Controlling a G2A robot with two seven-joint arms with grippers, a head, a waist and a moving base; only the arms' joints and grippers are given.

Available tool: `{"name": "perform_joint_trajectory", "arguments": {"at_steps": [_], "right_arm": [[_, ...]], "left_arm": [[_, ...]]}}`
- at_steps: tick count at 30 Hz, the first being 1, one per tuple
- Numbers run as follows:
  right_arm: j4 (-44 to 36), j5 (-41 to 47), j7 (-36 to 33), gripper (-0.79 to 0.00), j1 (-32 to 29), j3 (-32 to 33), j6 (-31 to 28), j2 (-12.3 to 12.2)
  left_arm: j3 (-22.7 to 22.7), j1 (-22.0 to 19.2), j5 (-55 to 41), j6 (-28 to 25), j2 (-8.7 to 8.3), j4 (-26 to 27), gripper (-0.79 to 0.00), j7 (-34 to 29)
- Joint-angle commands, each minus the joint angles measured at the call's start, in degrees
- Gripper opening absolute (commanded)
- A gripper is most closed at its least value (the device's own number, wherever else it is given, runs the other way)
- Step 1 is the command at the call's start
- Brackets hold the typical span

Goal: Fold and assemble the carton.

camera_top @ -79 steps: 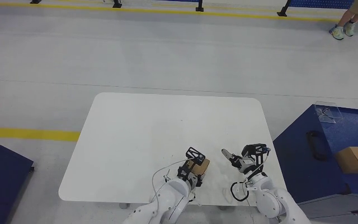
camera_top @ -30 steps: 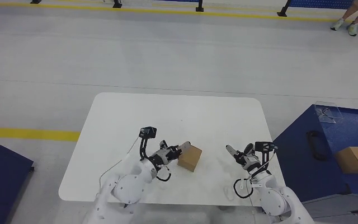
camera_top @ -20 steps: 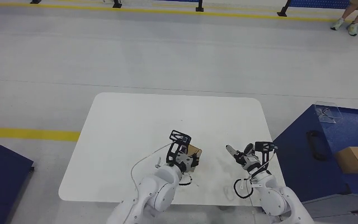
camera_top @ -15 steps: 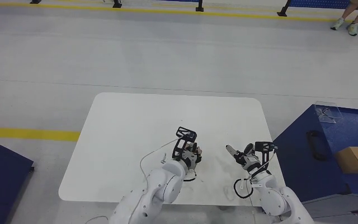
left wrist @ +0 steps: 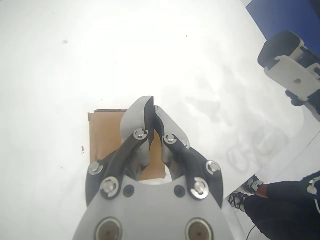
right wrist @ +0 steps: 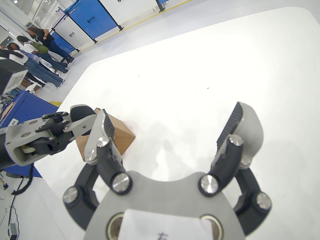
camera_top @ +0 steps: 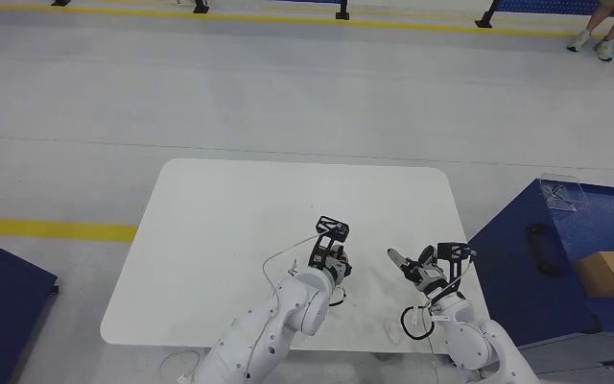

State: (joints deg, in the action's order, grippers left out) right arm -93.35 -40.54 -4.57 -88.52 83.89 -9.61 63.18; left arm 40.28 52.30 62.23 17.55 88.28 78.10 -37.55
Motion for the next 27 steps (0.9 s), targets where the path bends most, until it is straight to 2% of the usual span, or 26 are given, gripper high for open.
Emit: {"name": "perform_joint_trajectory", "arguments": {"at_steps": [1, 4, 11, 19, 27], "right_arm": [[0.0, 0.0, 0.0, 0.0, 0.0, 0.0, 0.0, 0.0], [0.0, 0.0, 0.0, 0.0, 0.0, 0.0, 0.0, 0.0], [0.0, 0.0, 0.0, 0.0, 0.0, 0.0, 0.0, 0.0], [0.0, 0.0, 0.0, 0.0, 0.0, 0.0, 0.0, 0.0], [0.0, 0.0, 0.0, 0.0, 0.0, 0.0, 0.0, 0.0]], "left_arm": [[-0.29, -0.44, 0.37, 0.55, 0.34, -1.28, -0.785, 0.0], [-0.31, -0.68, 0.08, 1.15, 0.84, -1.91, -0.785, 0.9], [1.23, 0.98, 0.12, 1.31, 1.04, 0.84, -0.785, 2.97], [0.53, -0.47, 0.7, 1.42, 2.13, -3.37, -0.785, 1.26], [1.4, 0.76, 1.87, 2.22, 2.5, -0.77, -0.785, 2.5]]}}
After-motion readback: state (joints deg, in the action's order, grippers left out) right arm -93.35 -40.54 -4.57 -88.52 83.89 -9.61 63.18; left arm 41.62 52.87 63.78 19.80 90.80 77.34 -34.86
